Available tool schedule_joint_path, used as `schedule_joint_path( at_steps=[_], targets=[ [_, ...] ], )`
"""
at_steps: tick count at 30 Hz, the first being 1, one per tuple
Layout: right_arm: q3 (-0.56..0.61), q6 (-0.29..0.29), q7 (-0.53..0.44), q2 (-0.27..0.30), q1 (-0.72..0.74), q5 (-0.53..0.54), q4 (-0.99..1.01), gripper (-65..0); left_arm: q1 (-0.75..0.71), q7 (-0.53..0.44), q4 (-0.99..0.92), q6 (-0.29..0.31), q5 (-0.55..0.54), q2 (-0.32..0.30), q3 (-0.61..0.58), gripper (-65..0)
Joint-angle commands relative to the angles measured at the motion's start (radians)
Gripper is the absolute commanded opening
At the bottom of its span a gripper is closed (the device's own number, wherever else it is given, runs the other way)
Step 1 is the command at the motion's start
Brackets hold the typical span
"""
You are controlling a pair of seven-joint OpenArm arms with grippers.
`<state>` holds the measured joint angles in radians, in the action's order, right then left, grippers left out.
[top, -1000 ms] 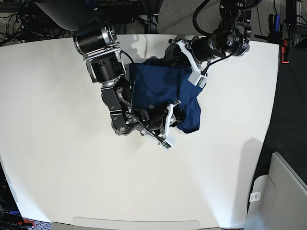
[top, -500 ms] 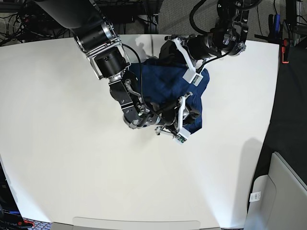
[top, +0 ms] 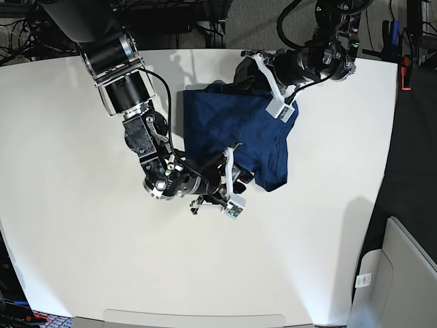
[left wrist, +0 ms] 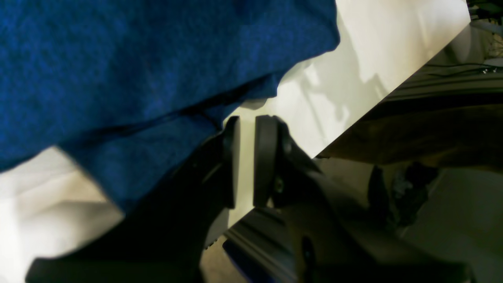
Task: Fold the T-shirt properly
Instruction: 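Hold the bundle with both grippers and tuck its loose edges under, then square the folded bundle by pressing its sides with both grippers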
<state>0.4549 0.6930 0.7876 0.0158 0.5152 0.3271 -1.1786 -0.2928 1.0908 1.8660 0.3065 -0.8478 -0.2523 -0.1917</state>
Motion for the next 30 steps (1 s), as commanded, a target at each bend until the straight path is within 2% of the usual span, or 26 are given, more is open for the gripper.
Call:
schedule_joint_path(
  at_steps=[1, 5, 10, 17, 19, 23, 30],
  targets=[
    [-0.003, 0.005, 0.002, 0.005, 0.030, 0.014, -0.019, -47.5, 0.008, -0.019, 0.004, 0.007, -0.015, -0.006, -0.001, -59.9],
    [0.000, 0.005, 0.086, 0.034, 0.024, 0.014, -0.016, -47.5, 0.024, -0.022, -0.053, 0.007, -0.015, -0.012, 0.002, -59.9],
    [-0.005, 0.005, 0.171, 0.075, -0.019, 0.014, -0.040, -47.5, 0.066, -0.025, -0.085, 0.007, -0.015, -0.071, 0.010, -59.9],
    [-0.003, 0.005, 0.181, 0.163, -0.125, 0.016, -0.186, -47.5, 0.146, -0.025, -0.184, 0.007, -0.015, -0.080, 0.039, -59.9],
    [-0.008, 0.005, 0.218, 0.184, -0.157, 0.016, -0.235, -47.5, 0.168, -0.025, -0.205, 0.007, -0.015, -0.080, 0.037, -59.9],
    [-0.009, 0.005, 0.269, 0.212, -0.208, 0.020, -0.311, -47.5, 0.200, -0.062, -0.213, 0.007, -0.014, -0.080, 0.033, -59.9],
    [-0.009, 0.005, 0.272, 0.261, -0.335, 0.022, -0.439, -47.5, 0.301, -0.096, -0.326, 0.007, -0.014, -0.068, 0.031, -59.9]
  ],
)
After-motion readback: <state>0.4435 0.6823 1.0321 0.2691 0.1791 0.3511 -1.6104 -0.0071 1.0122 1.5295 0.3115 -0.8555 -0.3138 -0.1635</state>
